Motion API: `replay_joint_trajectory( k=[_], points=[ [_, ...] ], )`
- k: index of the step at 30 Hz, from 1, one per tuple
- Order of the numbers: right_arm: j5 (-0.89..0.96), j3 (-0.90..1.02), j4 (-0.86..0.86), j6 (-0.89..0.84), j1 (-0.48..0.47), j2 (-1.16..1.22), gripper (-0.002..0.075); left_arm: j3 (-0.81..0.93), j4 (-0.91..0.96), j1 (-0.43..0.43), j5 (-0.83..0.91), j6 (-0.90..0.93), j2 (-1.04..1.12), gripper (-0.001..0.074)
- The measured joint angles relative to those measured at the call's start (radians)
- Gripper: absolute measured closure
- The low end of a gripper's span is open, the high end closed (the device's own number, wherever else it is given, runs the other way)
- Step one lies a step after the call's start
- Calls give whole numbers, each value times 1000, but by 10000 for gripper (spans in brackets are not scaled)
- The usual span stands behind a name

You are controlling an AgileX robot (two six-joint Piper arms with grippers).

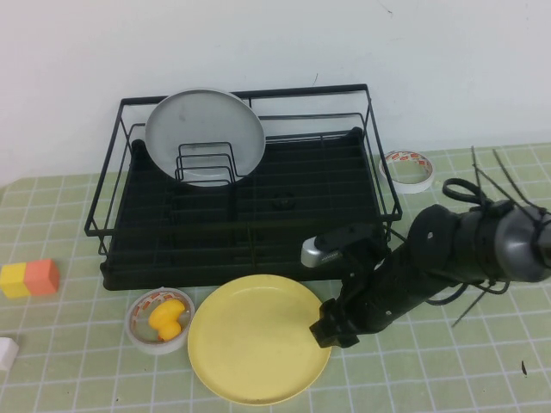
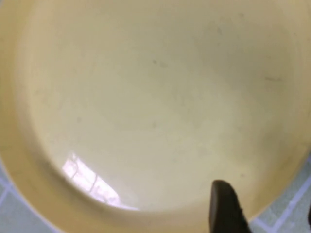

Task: Place plate on rack
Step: Pick up the plate from the table

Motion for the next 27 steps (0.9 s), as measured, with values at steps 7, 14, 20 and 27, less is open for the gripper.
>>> replay_joint_trajectory(
  k=[7, 14, 20, 27],
  points=[
    [0, -58, -18, 26, 0, 72, 400, 0, 2, 0, 0, 2, 0, 738],
    [0, -79, -18, 31, 0, 95, 561, 0, 2, 0, 0, 6, 0, 738],
    [0, -79, -18, 33, 0, 99, 706, 0, 2, 0, 0, 6, 0, 737],
    [30, -79, -20, 34, 0, 88, 717, 0, -199, 0, 4, -38, 0, 737]
  ],
)
